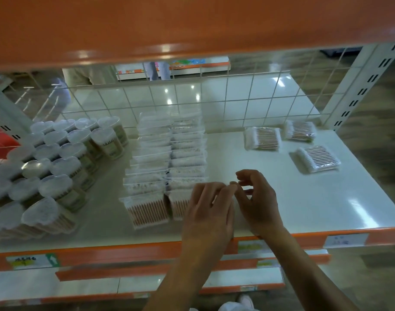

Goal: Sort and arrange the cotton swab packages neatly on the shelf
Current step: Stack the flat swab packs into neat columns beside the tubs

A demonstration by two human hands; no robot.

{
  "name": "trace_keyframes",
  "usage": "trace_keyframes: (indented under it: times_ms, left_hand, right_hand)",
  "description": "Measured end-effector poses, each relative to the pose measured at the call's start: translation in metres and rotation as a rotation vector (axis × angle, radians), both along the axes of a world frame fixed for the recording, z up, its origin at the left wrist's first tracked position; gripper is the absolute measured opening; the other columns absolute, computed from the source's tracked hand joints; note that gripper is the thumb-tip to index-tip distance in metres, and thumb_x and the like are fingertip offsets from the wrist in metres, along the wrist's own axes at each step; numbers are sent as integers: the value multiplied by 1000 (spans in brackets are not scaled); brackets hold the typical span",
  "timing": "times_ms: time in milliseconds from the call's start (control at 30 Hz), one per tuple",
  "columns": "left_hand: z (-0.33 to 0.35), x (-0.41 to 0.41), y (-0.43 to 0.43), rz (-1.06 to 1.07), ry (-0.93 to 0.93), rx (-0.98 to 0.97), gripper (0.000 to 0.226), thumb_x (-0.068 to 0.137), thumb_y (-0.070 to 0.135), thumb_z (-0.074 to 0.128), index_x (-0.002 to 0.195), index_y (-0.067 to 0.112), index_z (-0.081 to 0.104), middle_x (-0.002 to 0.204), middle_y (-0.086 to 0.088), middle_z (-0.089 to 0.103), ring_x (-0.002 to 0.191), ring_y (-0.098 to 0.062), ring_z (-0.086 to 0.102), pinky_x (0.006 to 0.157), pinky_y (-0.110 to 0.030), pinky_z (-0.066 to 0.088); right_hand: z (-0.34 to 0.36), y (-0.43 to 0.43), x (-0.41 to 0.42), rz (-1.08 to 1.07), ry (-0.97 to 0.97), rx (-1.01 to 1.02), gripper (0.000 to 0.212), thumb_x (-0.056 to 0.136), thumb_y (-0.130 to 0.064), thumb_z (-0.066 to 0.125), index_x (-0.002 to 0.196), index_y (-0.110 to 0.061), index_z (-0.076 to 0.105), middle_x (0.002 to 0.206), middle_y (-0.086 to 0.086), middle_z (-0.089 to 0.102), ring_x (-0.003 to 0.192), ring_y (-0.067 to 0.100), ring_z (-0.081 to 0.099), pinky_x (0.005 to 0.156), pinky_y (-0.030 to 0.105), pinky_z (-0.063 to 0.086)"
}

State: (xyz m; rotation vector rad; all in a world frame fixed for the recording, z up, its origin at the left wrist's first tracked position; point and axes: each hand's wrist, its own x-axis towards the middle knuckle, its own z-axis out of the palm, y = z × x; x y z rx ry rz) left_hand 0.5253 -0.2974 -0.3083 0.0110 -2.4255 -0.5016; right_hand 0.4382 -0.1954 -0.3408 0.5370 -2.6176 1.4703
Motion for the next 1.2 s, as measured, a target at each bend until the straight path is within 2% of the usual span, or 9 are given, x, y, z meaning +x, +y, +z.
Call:
trace_keyframes:
  times_ms: [167, 233, 300, 400, 600, 767, 900, 1067, 1200]
  left_hand:
    - [0, -21, 27, -55, 20, 24, 19, 86, 19, 53, 104, 17, 60, 101, 4, 57, 95, -14, 51, 67, -23, 50]
    - [1, -31, 35, -37, -26, 0, 20, 82, 20, 53, 101, 19, 62, 101, 6, 57, 96, -12, 49, 65, -21, 48]
    - [1, -41, 41, -33, -77, 8, 19, 81, 19, 56, 99, 20, 62, 101, 6, 59, 96, -13, 51, 64, -22, 49]
    - [-6, -58, 49, -37, -135, 36, 29, 72, 9, 73, 99, 14, 66, 98, -1, 65, 89, -20, 61, 65, -29, 54]
    - [-29, -82, 54, -22, -208, 12, 42, 69, 1, 72, 109, 12, 64, 106, -4, 64, 95, -21, 62, 75, -30, 53]
    - [-43, -94, 54, 61, -258, -44, 40, 67, 9, 74, 106, 12, 65, 106, -7, 64, 96, -25, 61, 75, -32, 54]
    - [-47, -98, 53, 104, -243, -59, 35, 71, 11, 71, 105, 11, 65, 105, -7, 63, 96, -27, 59, 77, -33, 53]
    - [-48, -99, 50, 151, -217, -43, 33, 72, 9, 70, 105, 10, 65, 101, -6, 64, 95, -25, 58, 77, -34, 53]
    - [-49, -98, 50, 181, -199, -47, 31, 70, 8, 71, 101, 10, 65, 97, -5, 64, 92, -25, 59, 74, -33, 54]
  right_hand:
    - [2, 17, -23, -12, 12, 39, 28, 86, -18, 65, 112, -12, 58, 109, 0, 58, 93, 11, 56, 75, 21, 47]
    - [2, 24, -34, 2, 30, 88, 30, 86, -16, 64, 114, -12, 57, 113, 2, 57, 96, 12, 53, 79, 27, 47]
    - [0, 29, -46, 21, 53, 160, 31, 86, -15, 63, 116, -11, 57, 117, 5, 55, 101, 16, 52, 80, 26, 43]
    - [-1, 34, -66, 21, 144, 273, 29, 87, -17, 63, 115, -11, 58, 118, 9, 55, 108, 24, 49, 81, 25, 37]
    - [8, 42, -113, 11, 251, 435, 34, 84, -18, 63, 115, -6, 57, 121, 14, 53, 113, 32, 45, 90, 38, 39]
    - [8, 48, -147, 50, 244, 558, 52, 82, -28, 63, 127, -8, 47, 132, 13, 44, 122, 30, 37, 98, 37, 31]
    - [4, 48, -164, 96, 191, 615, 66, 79, -43, 65, 132, -14, 39, 136, 11, 38, 128, 31, 33, 104, 44, 30]
    - [0, 50, -166, 71, 183, 607, 61, 80, -49, 62, 125, -10, 46, 125, 13, 46, 117, 32, 39, 97, 41, 33]
    - [0, 49, -157, 90, 144, 559, 59, 78, -48, 65, 117, -8, 46, 117, 14, 45, 107, 32, 44, 87, 40, 39]
